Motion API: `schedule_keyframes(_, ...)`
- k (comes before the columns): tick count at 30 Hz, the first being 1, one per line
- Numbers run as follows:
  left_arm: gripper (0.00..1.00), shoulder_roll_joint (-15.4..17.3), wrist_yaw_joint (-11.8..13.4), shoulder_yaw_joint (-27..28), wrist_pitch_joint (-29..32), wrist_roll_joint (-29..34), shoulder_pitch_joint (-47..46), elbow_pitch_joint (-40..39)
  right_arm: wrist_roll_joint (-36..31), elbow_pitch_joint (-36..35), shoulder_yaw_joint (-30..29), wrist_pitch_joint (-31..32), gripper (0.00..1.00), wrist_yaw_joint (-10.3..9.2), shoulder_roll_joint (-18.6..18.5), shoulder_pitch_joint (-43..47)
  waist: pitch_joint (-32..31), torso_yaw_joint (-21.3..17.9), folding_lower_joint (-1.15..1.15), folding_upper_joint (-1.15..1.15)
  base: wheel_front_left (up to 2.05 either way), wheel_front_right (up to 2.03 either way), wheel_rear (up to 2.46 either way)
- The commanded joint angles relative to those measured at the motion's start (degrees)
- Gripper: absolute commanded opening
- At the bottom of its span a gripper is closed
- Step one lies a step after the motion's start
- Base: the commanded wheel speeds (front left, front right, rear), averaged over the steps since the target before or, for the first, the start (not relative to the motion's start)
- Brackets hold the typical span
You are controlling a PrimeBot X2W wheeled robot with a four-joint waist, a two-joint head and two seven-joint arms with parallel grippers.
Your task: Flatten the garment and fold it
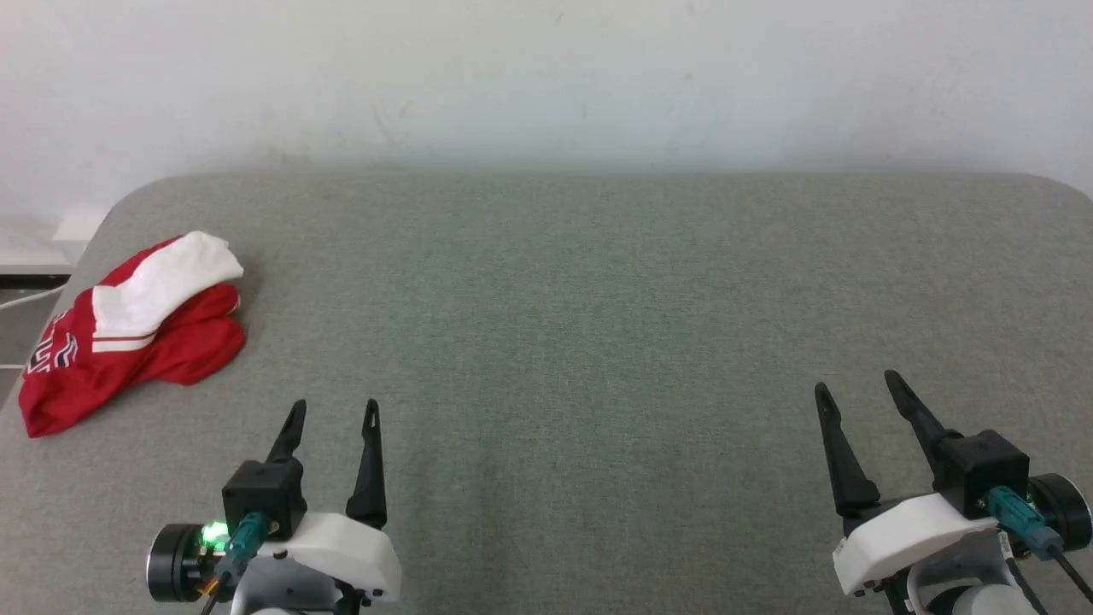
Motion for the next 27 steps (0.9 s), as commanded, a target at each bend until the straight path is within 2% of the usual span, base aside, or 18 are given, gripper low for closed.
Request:
schedule_keyframes(1,1.0,0.0,0.4,0.0,-0.5,-0.2,0.6,0.2,0.2,-0.1,0.0,-0.5,1.0,-0.03,0.1,0.6,-0.2,0.6,0.0,0.0,0.0,0.0,0.0)
schedule_keyframes(27,1.0,0.0,0.7,-0.3,-3.6,-0.9,1.9,0.6,2.0,0.5,1.5,-3.7,1.0,-0.06,0.1,1.8,-0.8,9.7,0.0,0.0,0.0,0.0,0.0)
